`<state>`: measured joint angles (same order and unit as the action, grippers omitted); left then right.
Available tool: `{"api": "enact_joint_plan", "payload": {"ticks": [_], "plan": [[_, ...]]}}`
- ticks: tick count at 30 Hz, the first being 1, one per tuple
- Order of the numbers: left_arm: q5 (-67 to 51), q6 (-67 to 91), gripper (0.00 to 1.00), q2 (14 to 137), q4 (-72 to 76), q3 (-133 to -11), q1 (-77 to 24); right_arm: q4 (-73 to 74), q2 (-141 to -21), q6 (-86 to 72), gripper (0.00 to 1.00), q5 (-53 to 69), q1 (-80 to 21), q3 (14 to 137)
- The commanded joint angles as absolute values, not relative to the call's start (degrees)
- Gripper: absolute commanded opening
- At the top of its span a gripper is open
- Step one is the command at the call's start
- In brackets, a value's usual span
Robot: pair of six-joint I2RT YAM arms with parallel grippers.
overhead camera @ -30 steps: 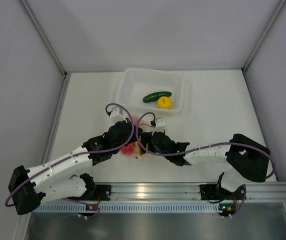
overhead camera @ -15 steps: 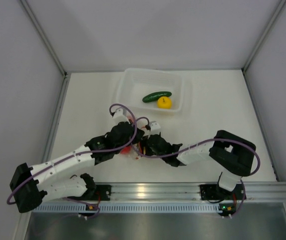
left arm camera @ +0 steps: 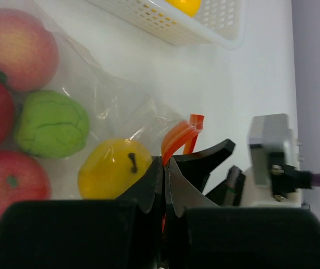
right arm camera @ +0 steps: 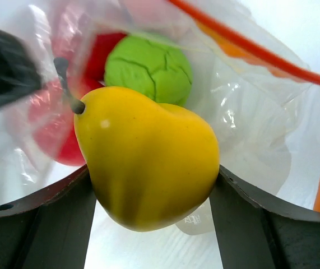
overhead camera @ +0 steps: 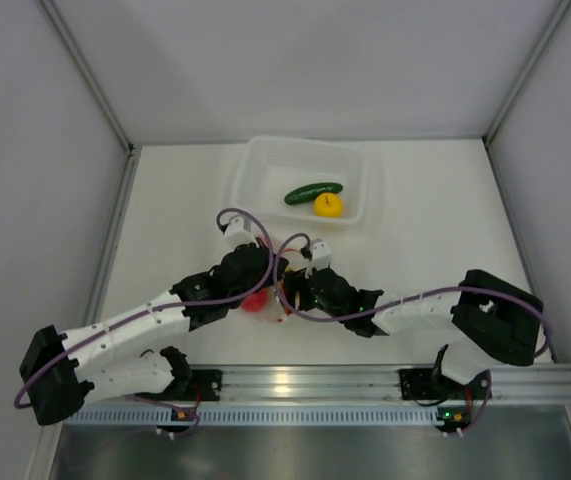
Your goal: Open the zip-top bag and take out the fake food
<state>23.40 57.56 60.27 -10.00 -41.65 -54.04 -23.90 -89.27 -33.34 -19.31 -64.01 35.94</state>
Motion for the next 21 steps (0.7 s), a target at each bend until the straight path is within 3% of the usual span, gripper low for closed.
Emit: {"api": "enact_joint_plan", "payload": {"ticks": [1, 21], "plan": [[25.84, 58.36, 0.0, 60.03, -8.7, -40.34, -54.05, -26.46, -83.33, -32.7, 0.47, -19.07, -65.13, 35.25], [30.59, 59.5, 0.0, 57.22, -8.79, -37.97, -54.05, -16.27, -68.73, -28.92, 0.45, -22.41, -65.65, 29.44]]}}
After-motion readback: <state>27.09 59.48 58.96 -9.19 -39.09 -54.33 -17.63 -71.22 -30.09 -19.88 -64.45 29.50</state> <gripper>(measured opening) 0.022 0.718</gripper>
